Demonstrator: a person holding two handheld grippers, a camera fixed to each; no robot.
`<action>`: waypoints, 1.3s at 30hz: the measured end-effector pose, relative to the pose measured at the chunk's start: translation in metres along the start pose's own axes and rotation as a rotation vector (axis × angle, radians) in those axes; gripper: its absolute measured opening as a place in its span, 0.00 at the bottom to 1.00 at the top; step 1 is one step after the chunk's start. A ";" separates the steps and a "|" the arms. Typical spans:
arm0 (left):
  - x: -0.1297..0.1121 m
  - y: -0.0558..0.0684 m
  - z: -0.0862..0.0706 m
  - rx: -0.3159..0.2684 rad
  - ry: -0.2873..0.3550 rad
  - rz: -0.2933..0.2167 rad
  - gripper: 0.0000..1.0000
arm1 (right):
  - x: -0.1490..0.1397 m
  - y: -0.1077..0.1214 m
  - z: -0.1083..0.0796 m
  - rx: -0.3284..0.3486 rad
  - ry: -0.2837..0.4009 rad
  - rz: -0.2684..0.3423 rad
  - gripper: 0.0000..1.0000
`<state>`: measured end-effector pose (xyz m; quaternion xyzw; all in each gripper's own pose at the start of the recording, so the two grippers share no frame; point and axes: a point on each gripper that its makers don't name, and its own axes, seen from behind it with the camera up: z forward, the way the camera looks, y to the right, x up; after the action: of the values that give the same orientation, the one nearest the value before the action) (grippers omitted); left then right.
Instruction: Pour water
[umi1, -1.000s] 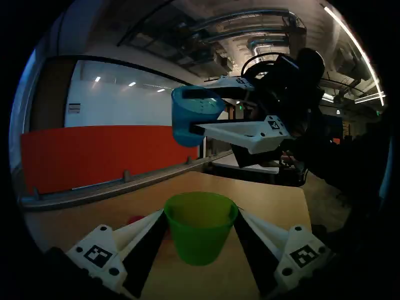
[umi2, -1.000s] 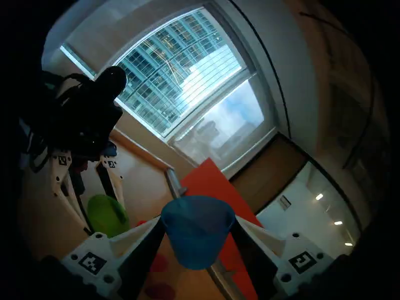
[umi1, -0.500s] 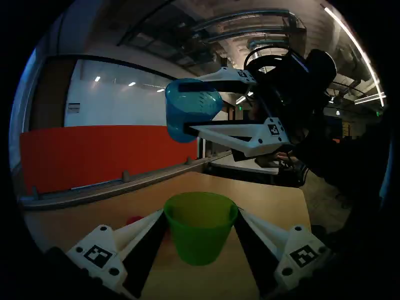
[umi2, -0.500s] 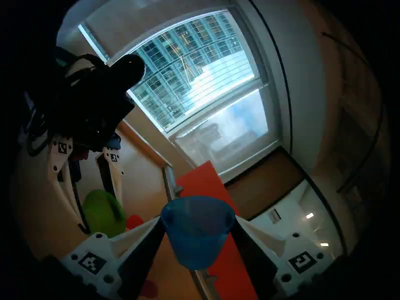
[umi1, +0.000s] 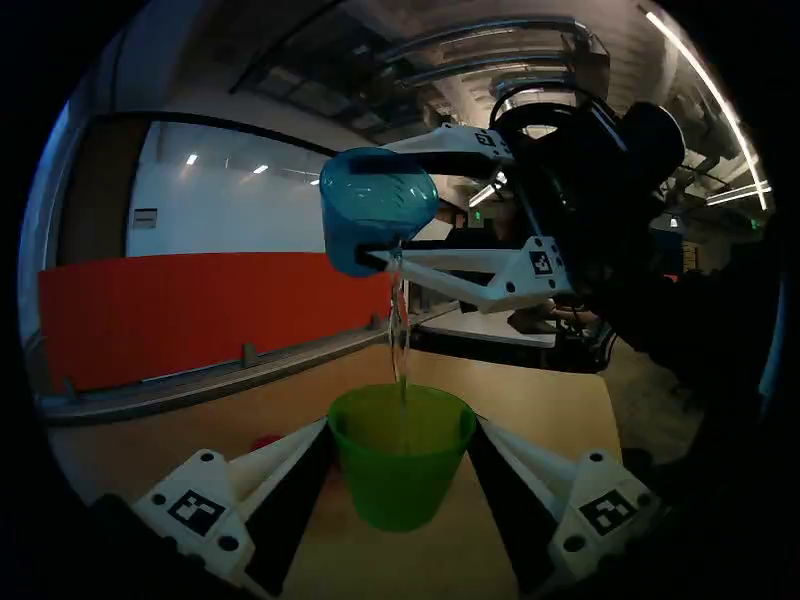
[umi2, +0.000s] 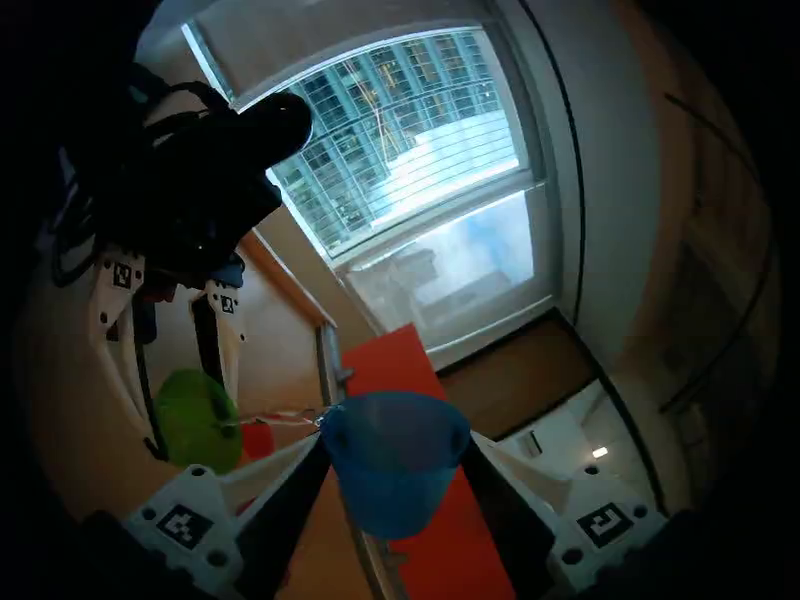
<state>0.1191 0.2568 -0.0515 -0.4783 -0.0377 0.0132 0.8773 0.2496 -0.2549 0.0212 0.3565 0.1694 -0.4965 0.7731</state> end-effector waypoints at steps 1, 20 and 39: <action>0.000 0.000 0.000 0.000 -0.001 0.001 0.87 | 0.000 0.001 0.000 -0.002 -0.001 -0.005 0.91; 0.000 0.000 0.000 -0.002 -0.002 0.005 0.87 | 0.002 0.015 0.002 -0.030 0.007 -0.096 0.91; 0.001 -0.003 0.000 -0.002 0.001 0.006 0.87 | 0.004 0.024 0.006 -0.048 0.011 -0.183 0.91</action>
<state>0.1202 0.2555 -0.0488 -0.4792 -0.0360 0.0154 0.8769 0.2726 -0.2555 0.0321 0.3237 0.2173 -0.5588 0.7320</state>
